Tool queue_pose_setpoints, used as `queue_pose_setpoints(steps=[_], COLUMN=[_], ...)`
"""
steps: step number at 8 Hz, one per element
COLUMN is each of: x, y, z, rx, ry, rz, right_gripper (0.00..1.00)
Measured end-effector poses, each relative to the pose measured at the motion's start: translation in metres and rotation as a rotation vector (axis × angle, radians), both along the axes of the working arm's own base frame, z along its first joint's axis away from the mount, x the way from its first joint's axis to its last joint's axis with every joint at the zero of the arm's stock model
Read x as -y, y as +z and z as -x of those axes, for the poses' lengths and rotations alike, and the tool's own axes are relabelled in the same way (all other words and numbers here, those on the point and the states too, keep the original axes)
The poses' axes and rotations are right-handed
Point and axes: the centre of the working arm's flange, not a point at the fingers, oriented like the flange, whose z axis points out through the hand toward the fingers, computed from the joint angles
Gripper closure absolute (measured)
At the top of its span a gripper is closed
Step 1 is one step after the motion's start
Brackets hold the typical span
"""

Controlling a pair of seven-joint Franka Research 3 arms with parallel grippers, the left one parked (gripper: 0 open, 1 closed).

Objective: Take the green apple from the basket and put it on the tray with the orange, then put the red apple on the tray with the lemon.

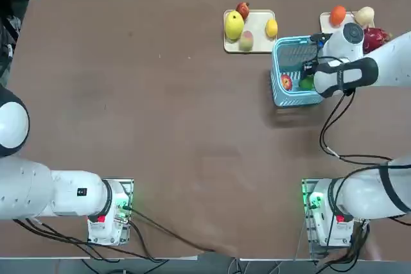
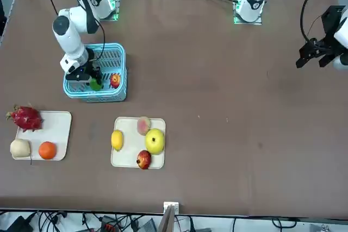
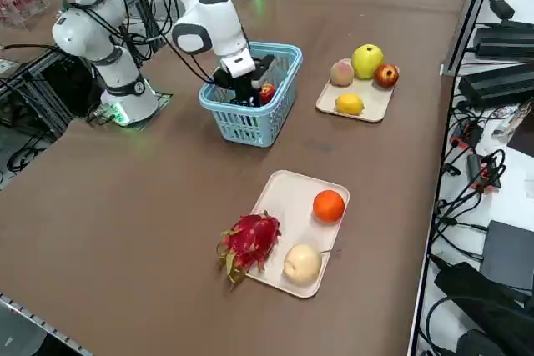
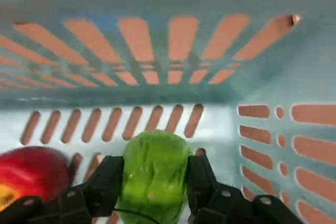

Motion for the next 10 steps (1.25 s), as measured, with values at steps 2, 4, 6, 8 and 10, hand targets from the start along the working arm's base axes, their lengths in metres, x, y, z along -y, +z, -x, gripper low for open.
queue_pose_setpoints(steps=[2, 4, 6, 8, 10], x=[-0.008, -0.001, 0.008, 0.029, 0.077], y=[0.038, 0.104, 0.184, 0.24, 0.248], z=[-0.003, -0.01, -0.03, -0.057, -0.093], rx=[-0.037, -0.087, -0.151, -0.165, -0.166], ry=[-0.031, -0.062, -0.106, -0.134, -0.127], rz=[0.013, 0.041, 0.074, 0.073, 0.068], right_gripper=[0.33, 0.33, 0.33, 0.33, 0.33])
